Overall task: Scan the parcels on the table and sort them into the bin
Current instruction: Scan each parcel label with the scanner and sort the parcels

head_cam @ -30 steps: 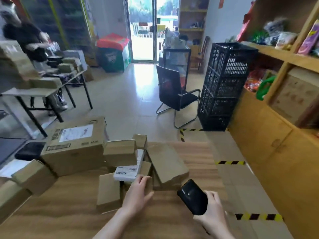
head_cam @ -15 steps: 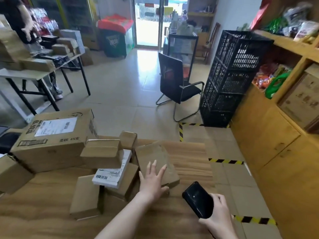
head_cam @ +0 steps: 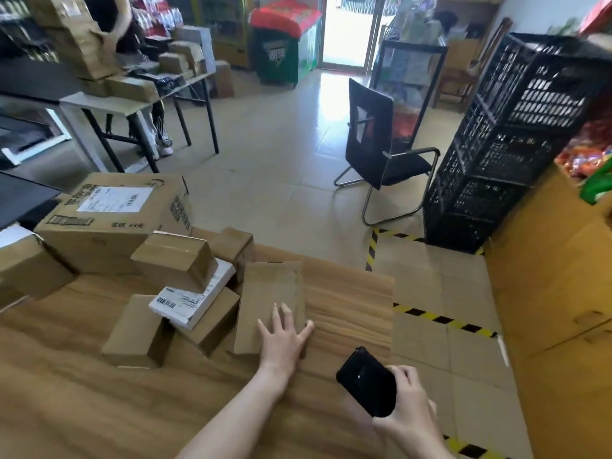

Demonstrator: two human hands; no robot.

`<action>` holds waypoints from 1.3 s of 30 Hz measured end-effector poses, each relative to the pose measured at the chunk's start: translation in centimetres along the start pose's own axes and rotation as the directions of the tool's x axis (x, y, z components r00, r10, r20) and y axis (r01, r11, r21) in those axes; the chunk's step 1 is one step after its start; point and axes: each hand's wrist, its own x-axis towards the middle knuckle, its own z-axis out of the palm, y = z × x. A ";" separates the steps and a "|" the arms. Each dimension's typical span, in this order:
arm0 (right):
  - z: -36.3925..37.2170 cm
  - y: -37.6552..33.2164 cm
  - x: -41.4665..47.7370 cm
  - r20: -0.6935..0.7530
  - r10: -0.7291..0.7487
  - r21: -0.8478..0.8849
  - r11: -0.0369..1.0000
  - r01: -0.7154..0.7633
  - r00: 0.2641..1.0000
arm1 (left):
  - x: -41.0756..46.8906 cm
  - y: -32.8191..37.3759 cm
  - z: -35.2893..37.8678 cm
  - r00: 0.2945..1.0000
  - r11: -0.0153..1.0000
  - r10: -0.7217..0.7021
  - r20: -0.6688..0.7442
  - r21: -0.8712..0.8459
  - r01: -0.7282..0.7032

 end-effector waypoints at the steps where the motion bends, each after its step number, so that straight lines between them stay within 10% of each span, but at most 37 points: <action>1: -0.1 0.3 0.2 0.004 -0.010 -0.005 1.000 0.010 1.000 | -0.1 -0.1 -0.1 1.000 1.000 0.005 -0.010 0.007 -0.005; 11: -0.9 -1.7 1.9 0.013 -0.075 -0.004 0.997 0.075 0.997 | -2.2 -4.4 -3.3 0.866 0.941 0.013 -0.499 -0.287 -0.180; 17: -0.8 -4.8 2.4 -0.033 -0.130 0.014 0.991 0.131 0.991 | -4.2 -8.0 -4.8 0.789 0.763 -0.232 -0.569 -0.610 -0.215; 26: 0.1 -7.7 2.2 -0.081 -0.149 0.023 0.988 0.151 0.986 | -5.5 -10.3 -4.0 0.706 0.573 -0.492 -0.510 -0.800 -0.178; 39: 1.4 -8.7 0.8 -0.080 -0.093 -0.041 0.995 0.090 0.992 | -6.5 -11.7 2.2 0.958 0.554 -0.287 -0.015 -0.818 0.154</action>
